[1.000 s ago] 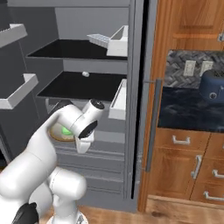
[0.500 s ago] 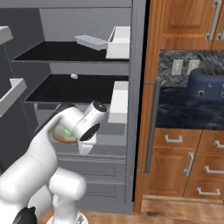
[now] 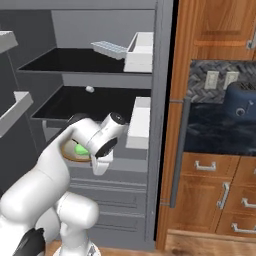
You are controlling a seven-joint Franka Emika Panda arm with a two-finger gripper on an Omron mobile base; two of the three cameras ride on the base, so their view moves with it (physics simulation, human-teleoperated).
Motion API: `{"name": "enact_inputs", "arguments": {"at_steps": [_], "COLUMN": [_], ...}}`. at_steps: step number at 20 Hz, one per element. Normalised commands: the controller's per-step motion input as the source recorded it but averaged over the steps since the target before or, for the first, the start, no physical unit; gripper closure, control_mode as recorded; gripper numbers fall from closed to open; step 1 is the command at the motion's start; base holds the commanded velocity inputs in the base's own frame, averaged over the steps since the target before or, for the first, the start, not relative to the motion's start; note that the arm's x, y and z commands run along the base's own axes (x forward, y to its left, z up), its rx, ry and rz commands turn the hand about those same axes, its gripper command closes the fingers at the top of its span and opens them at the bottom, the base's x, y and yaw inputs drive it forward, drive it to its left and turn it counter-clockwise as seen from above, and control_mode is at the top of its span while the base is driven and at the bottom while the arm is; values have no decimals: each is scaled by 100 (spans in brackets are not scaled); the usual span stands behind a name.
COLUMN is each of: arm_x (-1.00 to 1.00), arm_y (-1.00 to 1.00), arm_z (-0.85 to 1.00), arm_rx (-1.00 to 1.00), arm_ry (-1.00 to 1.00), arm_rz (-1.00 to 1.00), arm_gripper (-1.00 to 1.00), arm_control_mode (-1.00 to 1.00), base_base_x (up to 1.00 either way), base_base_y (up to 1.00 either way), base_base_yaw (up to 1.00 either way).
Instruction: Pick the chicken drumstick and corn from their plates and place them in the bowl. Then put the bowl in the fridge.
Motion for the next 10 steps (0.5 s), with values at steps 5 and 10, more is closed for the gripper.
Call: {"name": "enact_inputs", "arguments": {"at_steps": [5, 10], "arm_x": [0, 0], "arm_y": [0, 0], "arm_z": [0, 0], "arm_rx": [0, 0], "arm_ry": [0, 0], "arm_rz": [0, 0], "arm_gripper": [100, 100], "arm_control_mode": [100, 100], "base_base_x": [20, 25], "base_base_y": [18, 8], "base_base_yaw": [9, 11]}}
